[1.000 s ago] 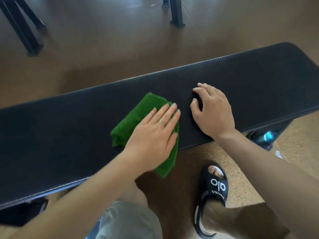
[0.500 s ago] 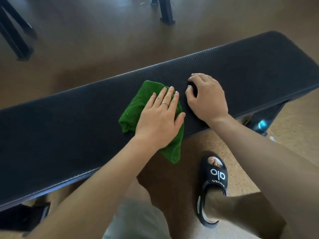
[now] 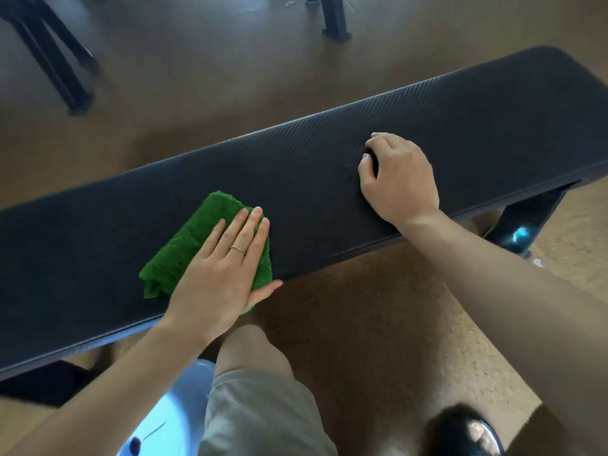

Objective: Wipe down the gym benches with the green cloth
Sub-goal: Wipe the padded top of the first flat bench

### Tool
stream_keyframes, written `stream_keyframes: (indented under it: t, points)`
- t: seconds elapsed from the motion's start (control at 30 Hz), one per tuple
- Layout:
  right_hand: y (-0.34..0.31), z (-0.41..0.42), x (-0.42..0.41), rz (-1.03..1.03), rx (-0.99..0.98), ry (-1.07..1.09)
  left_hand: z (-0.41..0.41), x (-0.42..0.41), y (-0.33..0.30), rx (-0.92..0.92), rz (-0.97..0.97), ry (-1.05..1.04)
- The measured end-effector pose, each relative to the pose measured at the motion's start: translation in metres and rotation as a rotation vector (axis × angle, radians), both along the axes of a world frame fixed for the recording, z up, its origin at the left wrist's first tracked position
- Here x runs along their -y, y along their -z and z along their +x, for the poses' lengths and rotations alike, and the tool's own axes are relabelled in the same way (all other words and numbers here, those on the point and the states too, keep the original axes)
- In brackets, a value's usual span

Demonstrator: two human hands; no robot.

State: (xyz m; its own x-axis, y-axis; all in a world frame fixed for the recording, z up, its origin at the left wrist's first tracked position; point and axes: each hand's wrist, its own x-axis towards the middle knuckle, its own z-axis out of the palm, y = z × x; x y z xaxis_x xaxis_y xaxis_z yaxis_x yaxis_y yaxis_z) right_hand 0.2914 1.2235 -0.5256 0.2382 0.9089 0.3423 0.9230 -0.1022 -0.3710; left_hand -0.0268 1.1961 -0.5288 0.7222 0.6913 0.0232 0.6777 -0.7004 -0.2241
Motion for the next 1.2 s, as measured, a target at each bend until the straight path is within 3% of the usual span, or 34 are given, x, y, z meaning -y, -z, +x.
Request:
stream_keyframes:
  t: [0.17,0.33,0.47,0.63,0.8,0.9,1.0,1.1,1.2]
  points:
    - [0.006,0.005,-0.001,-0.065,0.021,-0.048,0.054,0.001,-0.005,-0.062,-0.013,0.042]
    - [-0.006,0.03,-0.002,-0.113,-0.129,-0.146,0.151,-0.002,-0.003,-0.028,-0.056,0.016]
    - [-0.015,0.09,-0.013,-0.199,0.046,-0.156,0.179,-0.003,-0.006,-0.047,-0.104,0.011]
    - [0.002,0.12,0.0,-0.263,0.013,-0.227,0.279,0.0,-0.007,0.025,-0.164,-0.035]
    - [-0.002,0.13,0.003,-0.243,-0.015,-0.271,0.271,-0.003,-0.017,0.055,-0.233,-0.046]
    - [-0.001,0.136,0.002,-0.283,0.023,-0.325,0.229,-0.005,-0.023,0.101,-0.241,-0.215]
    - [-0.002,0.167,0.003,-0.372,0.141,-0.313,0.206,-0.006,-0.022,0.038,-0.153,-0.541]
    - [-0.002,0.196,0.006,-0.402,0.149,-0.26,0.226,-0.012,-0.018,0.077,-0.149,-0.807]
    - [0.0,0.195,0.005,-0.401,0.177,-0.259,0.255,-0.024,-0.016,0.117,-0.198,-0.907]
